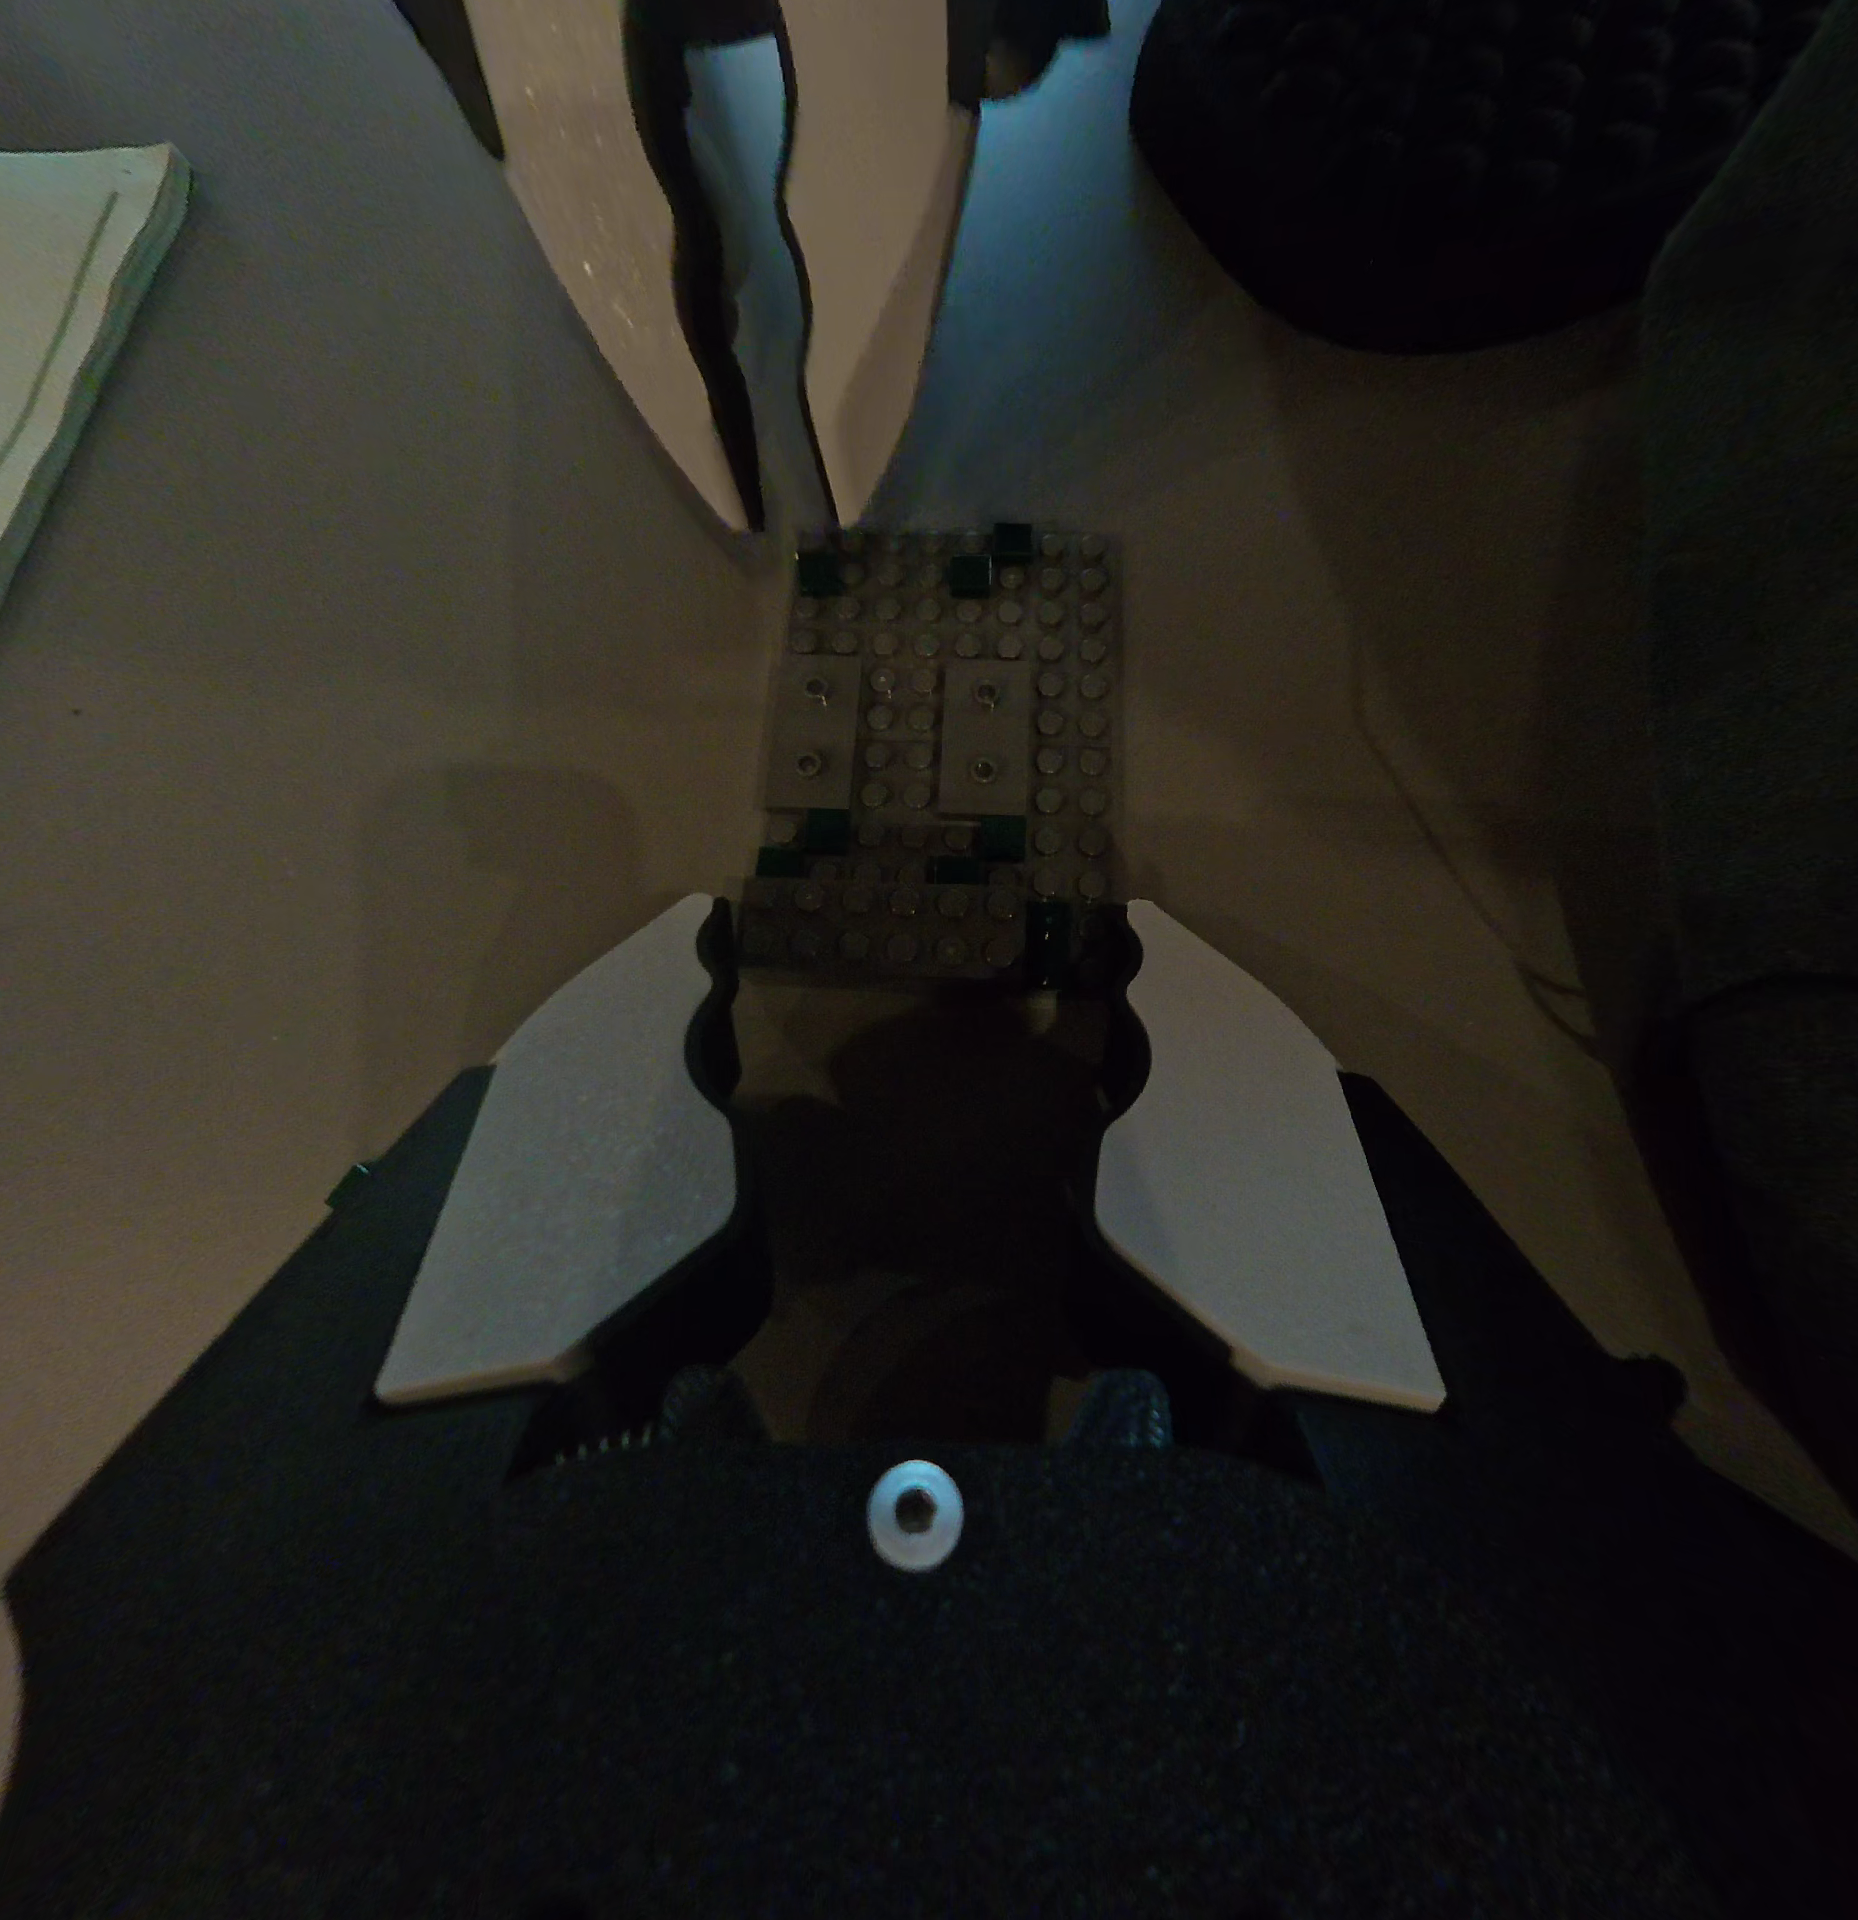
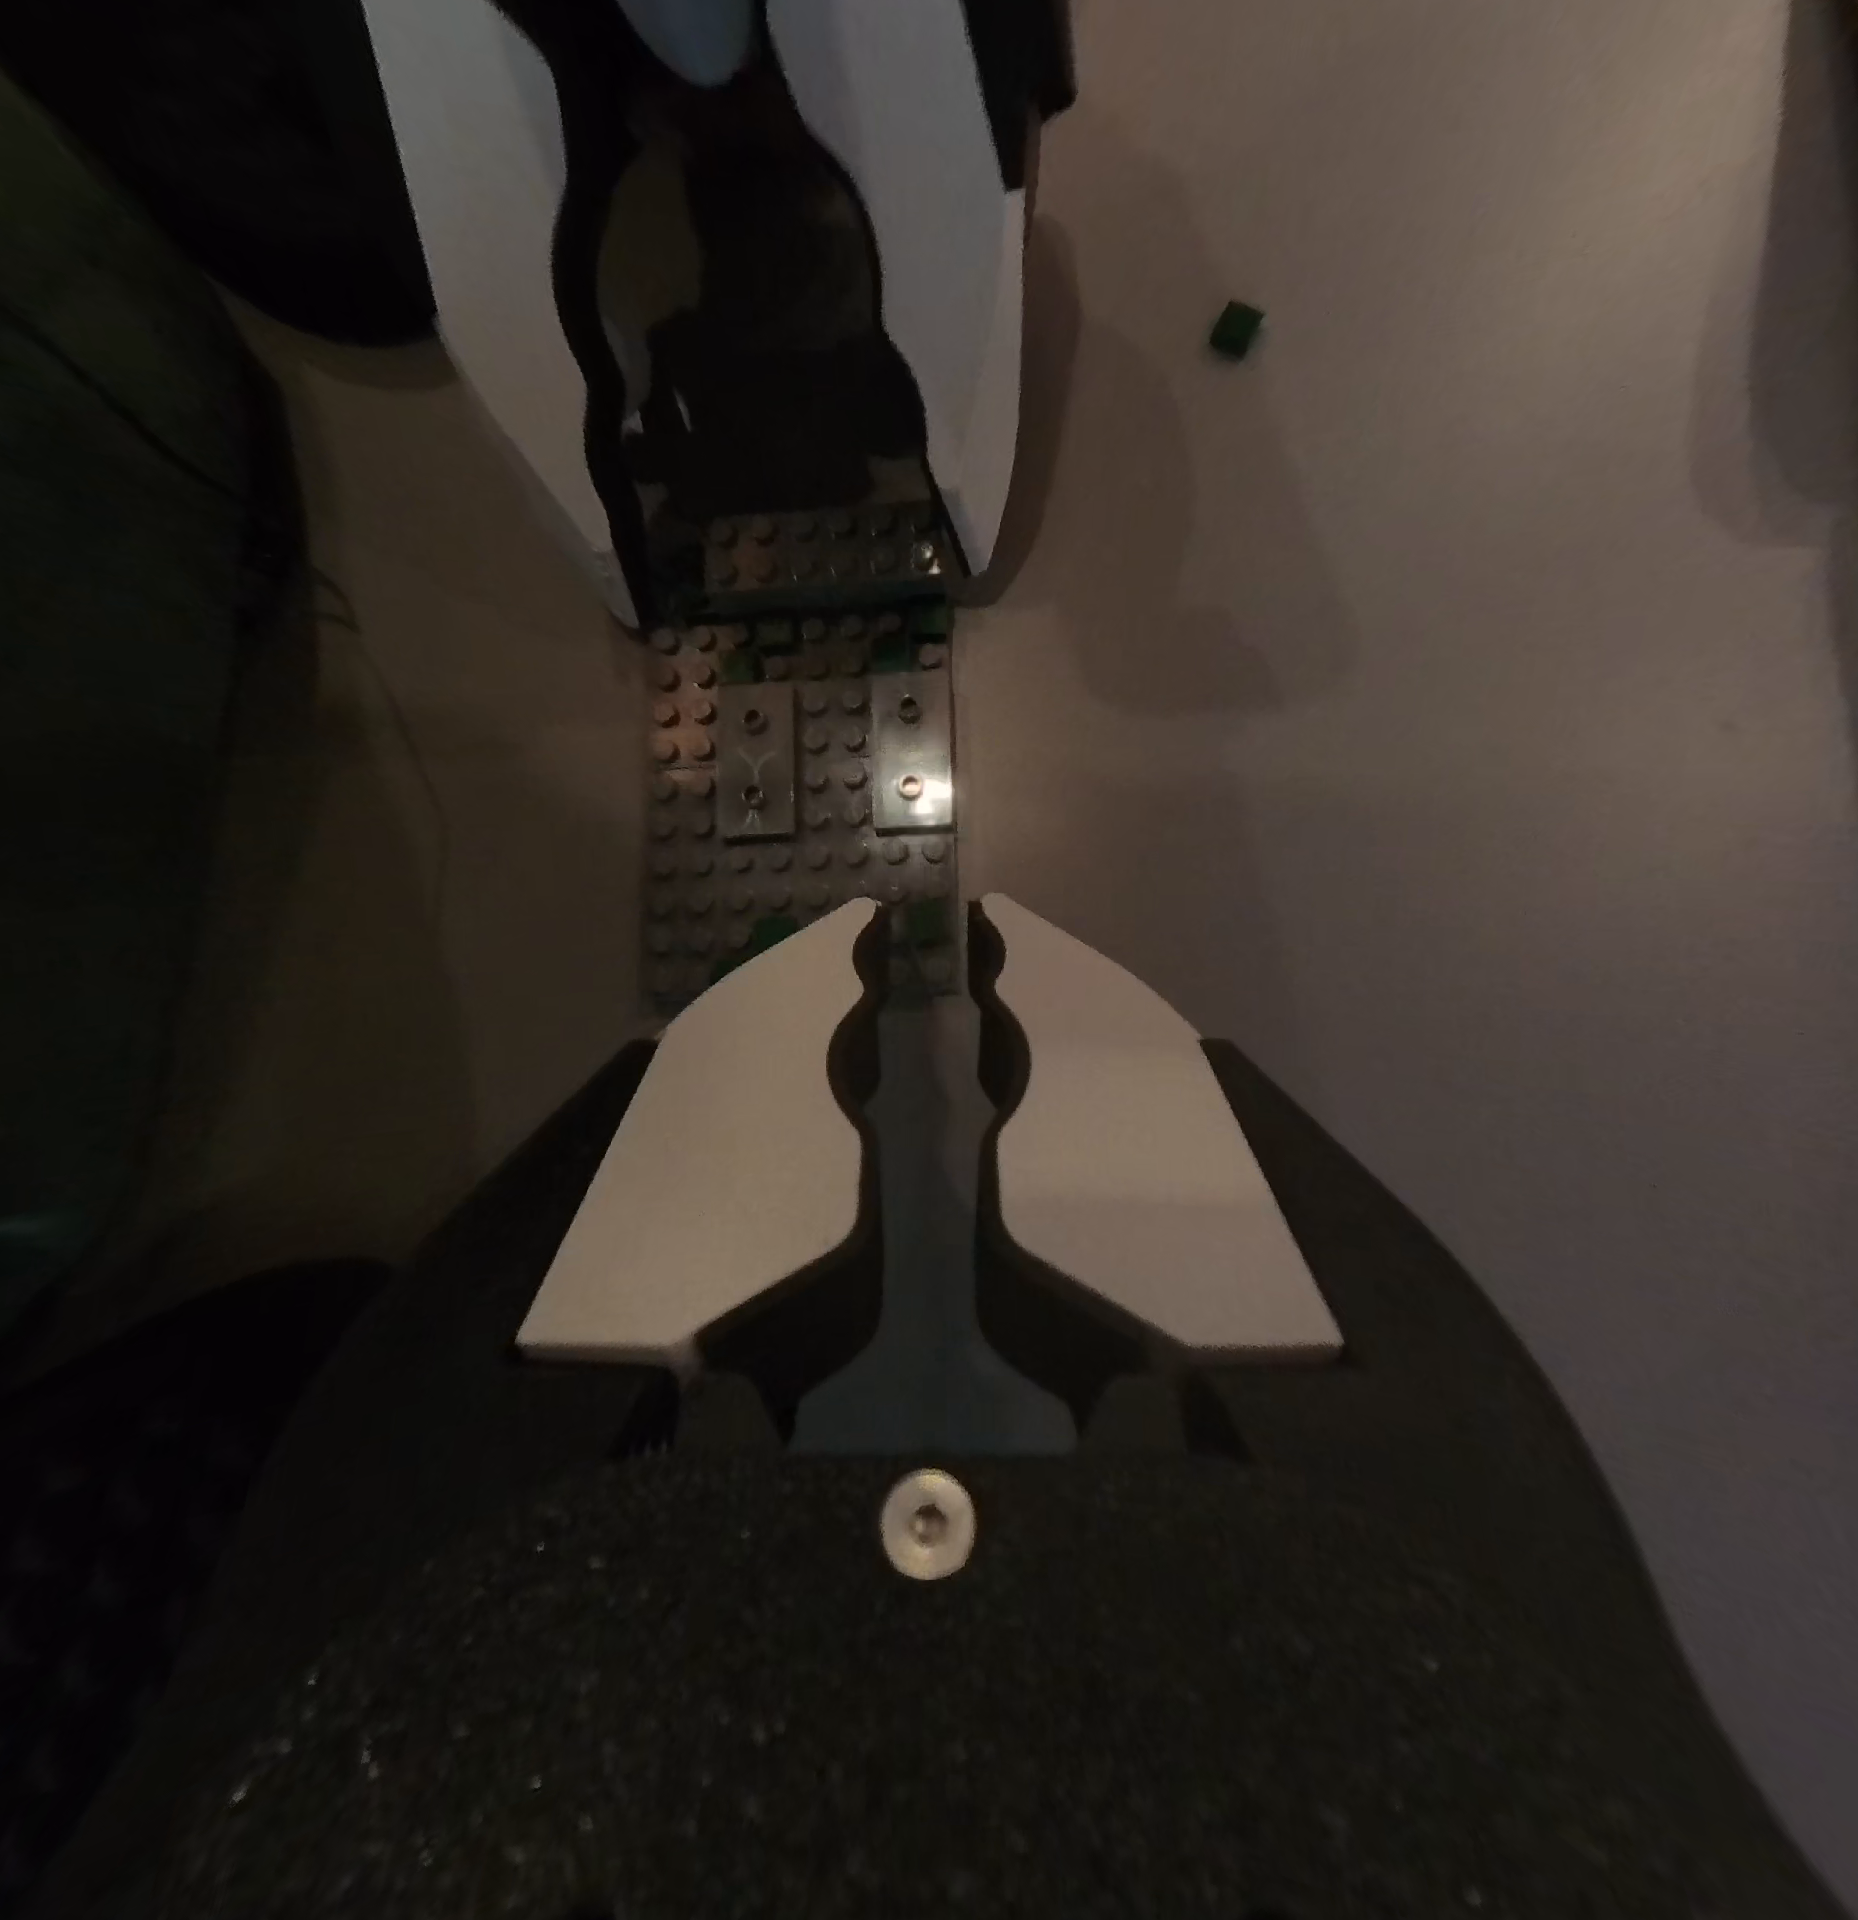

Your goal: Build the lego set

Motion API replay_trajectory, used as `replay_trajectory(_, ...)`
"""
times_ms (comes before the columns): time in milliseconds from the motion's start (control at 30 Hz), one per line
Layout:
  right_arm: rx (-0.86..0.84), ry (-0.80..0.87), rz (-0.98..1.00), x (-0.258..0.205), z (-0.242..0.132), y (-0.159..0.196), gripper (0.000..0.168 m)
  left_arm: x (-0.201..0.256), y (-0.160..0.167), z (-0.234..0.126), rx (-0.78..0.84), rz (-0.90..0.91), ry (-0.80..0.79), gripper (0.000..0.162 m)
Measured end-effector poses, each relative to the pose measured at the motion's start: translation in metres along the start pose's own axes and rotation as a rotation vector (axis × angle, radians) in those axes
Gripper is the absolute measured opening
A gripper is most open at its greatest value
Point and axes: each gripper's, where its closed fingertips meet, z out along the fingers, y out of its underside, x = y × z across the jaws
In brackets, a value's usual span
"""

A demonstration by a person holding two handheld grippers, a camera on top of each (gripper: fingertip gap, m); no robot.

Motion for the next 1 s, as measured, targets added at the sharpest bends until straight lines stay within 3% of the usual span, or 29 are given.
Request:
replay_trajectory(567, 0.065, -0.070, 0.093, 0.000, -0.005, 0.008, 0.014, 0.001, -0.001, -0.002, 0.008, 0.042, -0.001, 0.068)
replay_trajectory(1000, 0.082, -0.280, 0.243, -0.011, -0.006, 0.016, 0.020, 0.007, -0.005, -0.007, 0.045, 0.066, 0.058, 0.067)
